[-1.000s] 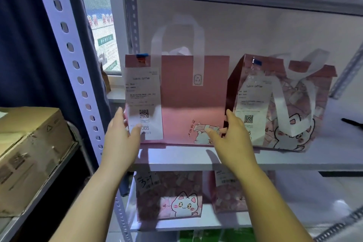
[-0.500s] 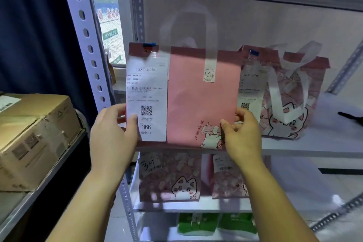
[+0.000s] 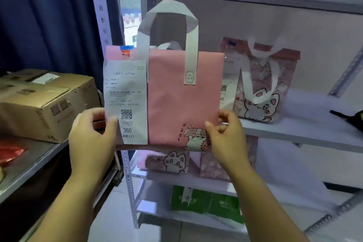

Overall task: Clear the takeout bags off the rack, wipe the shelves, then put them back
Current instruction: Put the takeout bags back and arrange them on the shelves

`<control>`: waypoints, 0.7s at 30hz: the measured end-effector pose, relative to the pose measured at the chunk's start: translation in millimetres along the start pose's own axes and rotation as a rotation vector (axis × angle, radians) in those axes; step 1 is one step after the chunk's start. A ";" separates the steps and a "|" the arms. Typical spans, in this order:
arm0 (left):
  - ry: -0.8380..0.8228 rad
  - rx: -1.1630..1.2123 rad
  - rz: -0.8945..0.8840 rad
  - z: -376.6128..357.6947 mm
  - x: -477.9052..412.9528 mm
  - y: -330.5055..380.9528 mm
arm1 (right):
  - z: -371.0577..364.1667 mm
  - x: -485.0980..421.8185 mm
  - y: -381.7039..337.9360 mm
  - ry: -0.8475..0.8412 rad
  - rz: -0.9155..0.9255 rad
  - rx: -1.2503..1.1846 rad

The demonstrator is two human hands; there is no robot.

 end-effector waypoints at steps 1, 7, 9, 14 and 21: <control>0.015 0.003 0.008 9.1 10.8 0.9 | 7.2 8.4 1.2 -0.019 0.006 -0.015; 0.016 0.006 0.073 53.8 76.1 7.8 | 52.4 53.5 14.6 -0.032 0.019 -0.033; -0.020 -0.004 0.086 62.1 92.5 12.5 | 65.8 64.9 20.3 -0.018 -0.007 -0.029; -0.103 -0.004 0.133 68.9 121.7 22.9 | 92.7 81.6 37.6 -0.009 -0.072 -0.020; -0.345 0.080 0.274 32.4 155.9 15.9 | 140.8 93.3 80.4 0.108 -0.201 0.099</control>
Point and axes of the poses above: each hand's wrist, its own x-axis away from the middle knuckle, its own z-axis out of the back of the hand, y = z × x, the point moved 6 cm from there along -x, towards the middle knuckle, and after that the axes turned 13 degrees about y, right-handed, at the moved point
